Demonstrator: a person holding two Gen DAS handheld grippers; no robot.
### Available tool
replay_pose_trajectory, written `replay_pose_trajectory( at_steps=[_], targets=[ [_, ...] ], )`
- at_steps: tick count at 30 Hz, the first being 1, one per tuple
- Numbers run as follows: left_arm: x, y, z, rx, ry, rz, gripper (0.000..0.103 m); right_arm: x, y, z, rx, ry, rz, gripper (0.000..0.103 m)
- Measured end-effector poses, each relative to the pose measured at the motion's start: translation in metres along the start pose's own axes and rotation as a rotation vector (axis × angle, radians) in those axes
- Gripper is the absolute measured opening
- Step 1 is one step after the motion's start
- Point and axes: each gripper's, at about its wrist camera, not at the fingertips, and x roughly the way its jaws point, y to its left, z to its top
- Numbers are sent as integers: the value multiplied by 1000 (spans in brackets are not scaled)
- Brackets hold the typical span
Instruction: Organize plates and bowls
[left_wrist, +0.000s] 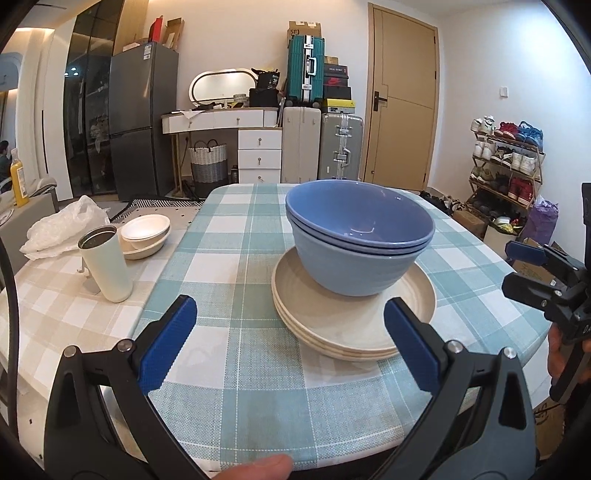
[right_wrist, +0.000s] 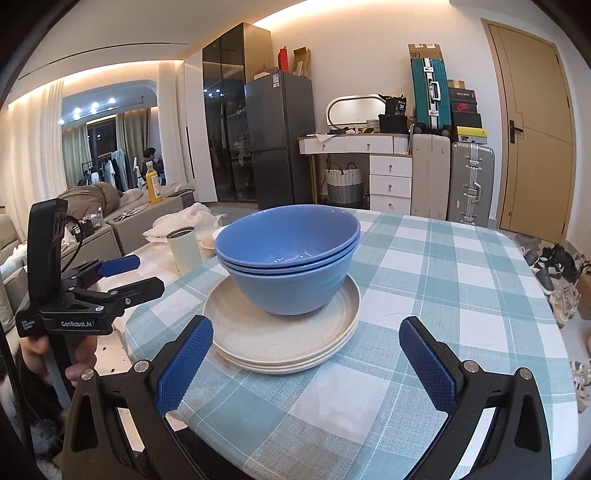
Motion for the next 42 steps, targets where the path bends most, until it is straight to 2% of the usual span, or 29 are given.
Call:
replay_pose_trajectory(
  at_steps=[42],
  targets=[
    [-4, -2, 3, -2, -10, -20, 101, 1, 7, -4, -6, -5, 30, 103]
  ],
)
